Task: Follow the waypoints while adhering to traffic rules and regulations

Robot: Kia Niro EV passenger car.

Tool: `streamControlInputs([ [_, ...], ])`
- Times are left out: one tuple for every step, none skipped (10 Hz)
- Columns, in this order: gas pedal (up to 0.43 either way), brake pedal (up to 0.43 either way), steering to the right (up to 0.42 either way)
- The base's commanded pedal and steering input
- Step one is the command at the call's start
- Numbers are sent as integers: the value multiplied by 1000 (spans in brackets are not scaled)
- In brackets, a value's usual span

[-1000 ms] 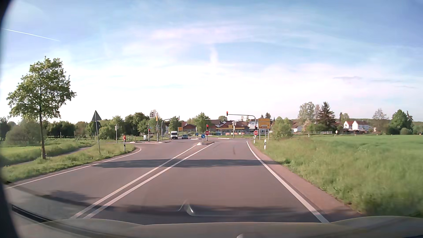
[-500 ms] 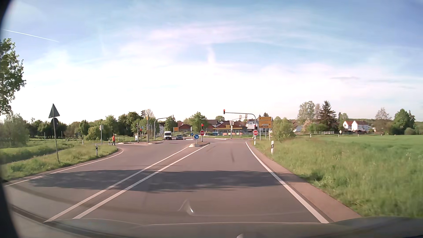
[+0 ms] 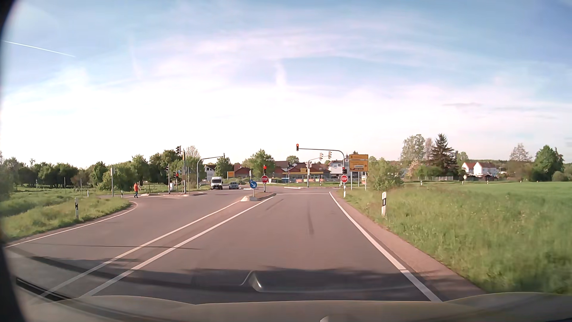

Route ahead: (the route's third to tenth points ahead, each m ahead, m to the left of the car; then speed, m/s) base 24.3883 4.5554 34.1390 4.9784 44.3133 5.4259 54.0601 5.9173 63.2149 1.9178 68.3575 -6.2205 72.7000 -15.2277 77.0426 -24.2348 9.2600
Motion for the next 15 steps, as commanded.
streamControlInputs([
  [0, 226, 13],
  [0, 226, 13],
  [0, 226, 13],
  [0, 226, 13],
  [0, 226, 12],
  [0, 226, 12],
  [0, 226, 11],
  [0, 226, 9],
  [0, 226, 7],
  [0, 226, 5],
  [0, 226, 5],
  [0, 226, 5],
  [0, 226, 4],
  [0, 232, 4],
  [0, 226, 3],
])
